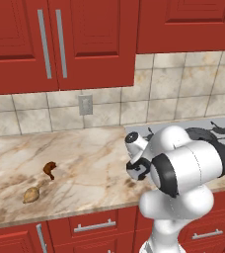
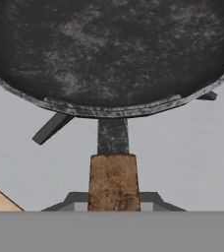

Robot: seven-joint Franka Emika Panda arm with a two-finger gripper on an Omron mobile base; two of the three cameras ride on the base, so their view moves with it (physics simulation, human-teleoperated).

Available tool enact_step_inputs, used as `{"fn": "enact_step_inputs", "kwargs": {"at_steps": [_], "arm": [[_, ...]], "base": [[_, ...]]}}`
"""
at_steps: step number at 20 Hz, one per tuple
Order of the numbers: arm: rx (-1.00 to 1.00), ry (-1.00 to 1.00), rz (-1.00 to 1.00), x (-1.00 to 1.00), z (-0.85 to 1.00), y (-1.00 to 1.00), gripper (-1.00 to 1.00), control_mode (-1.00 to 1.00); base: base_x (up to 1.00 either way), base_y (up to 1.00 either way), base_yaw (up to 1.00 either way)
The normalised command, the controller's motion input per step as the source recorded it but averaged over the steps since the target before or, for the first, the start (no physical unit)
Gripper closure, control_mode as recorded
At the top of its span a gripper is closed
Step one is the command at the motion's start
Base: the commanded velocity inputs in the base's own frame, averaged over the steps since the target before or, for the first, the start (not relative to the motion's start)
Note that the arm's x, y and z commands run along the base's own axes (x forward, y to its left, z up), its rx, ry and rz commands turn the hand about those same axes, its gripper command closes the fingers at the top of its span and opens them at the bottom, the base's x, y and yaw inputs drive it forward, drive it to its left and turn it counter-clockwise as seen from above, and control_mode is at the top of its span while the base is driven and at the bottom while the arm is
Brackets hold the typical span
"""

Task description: Place both pans onto different burners. Then place the onion and the chicken drumstick on different pans.

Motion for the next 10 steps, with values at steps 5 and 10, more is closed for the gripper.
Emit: {"fn": "enact_step_inputs", "kwargs": {"at_steps": [5,10], "arm": [[0.0,0.0,0.0,-0.01,0.0,0.0,1.0,-1.0],[0.0,0.0,0.0,-0.02,0.0,0.03,1.0,-1.0]], "base": [[0.0,0.0,0.0],[0.0,0.0,0.0]]}}
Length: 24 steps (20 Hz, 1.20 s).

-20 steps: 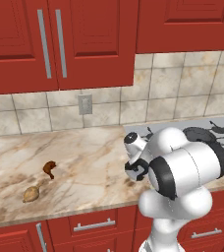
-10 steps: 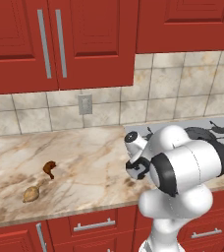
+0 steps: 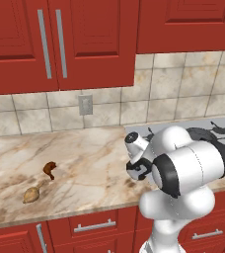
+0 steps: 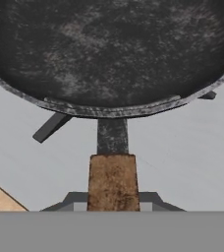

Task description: Place both pans onto different burners. Then place the onion and the chicken drumstick on different pans.

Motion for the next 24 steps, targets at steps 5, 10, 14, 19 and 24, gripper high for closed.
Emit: {"fn": "enact_step_inputs", "kwargs": {"at_steps": [5,10,14,19,24], "arm": [[0.0,0.0,0.0,-0.02,0.0,0.09,1.0,-1.0],[0.0,0.0,0.0,0.0,0.01,0.03,1.0,-1.0],[0.01,0.01,0.0,0.0,0.05,0.0,1.0,-1.0],[0.01,0.02,0.0,0.0,0.03,0.0,1.0,-1.0],[0.0,0.01,0.0,0.0,0.0,0.0,1.0,-1.0]], "base": [[0.0,0.0,0.0],[0.0,0.0,0.0],[0.0,0.0,0.0],[0.0,0.0,0.0],[0.0,0.0,0.0]]}}
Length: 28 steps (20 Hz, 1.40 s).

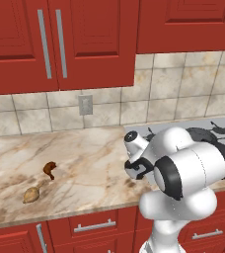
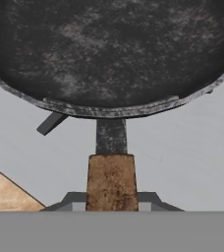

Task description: Place both pans onto different burners. Then place the onion and the chicken drumstick on different pans.

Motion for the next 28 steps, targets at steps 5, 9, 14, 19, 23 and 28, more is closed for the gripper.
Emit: {"fn": "enact_step_inputs", "kwargs": {"at_steps": [5,9,14,19,23,28], "arm": [[0.0,0.0,0.0,0.0,0.0,0.01,-1.0,-1.0],[0.0,0.0,0.0,0.0,0.0,0.0,-1.0,-1.0],[0.0,0.0,0.0,0.0,0.0,0.0,-1.0,-1.0],[0.0,0.0,0.0,0.0,0.0,0.0,-1.0,-1.0],[0.0,0.0,0.0,-0.02,0.09,0.0,-1.0,-1.0],[0.0,0.0,0.0,-0.06,0.19,-0.05,-1.0,-1.0]], "base": [[0.0,0.0,0.0],[0.0,0.0,0.0],[0.0,0.0,0.0],[0.0,0.0,0.0],[0.0,0.0,0.0],[0.0,0.0,0.0]]}}
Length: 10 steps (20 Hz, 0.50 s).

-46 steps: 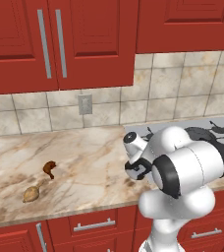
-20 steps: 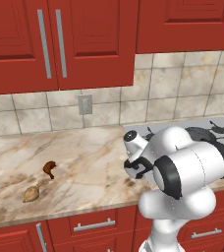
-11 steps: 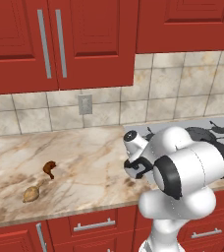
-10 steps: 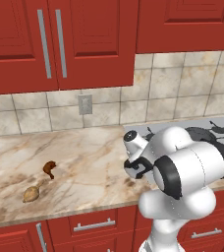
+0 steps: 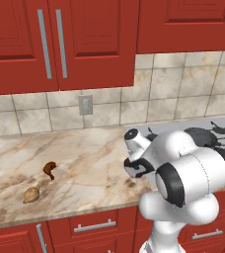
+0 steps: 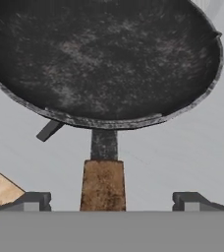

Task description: Place both pans onto different burners. Then place the onion and the chicken drumstick on different pans.

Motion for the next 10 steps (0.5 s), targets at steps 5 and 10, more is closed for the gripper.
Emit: {"fn": "enact_step_inputs", "kwargs": {"at_steps": [5,10], "arm": [[0.01,0.0,0.0,-0.03,0.25,0.0,-1.0,-1.0],[0.0,0.01,0.0,-0.13,0.35,0.02,-1.0,-1.0]], "base": [[0.0,0.0,0.0],[0.0,0.0,0.0]]}}
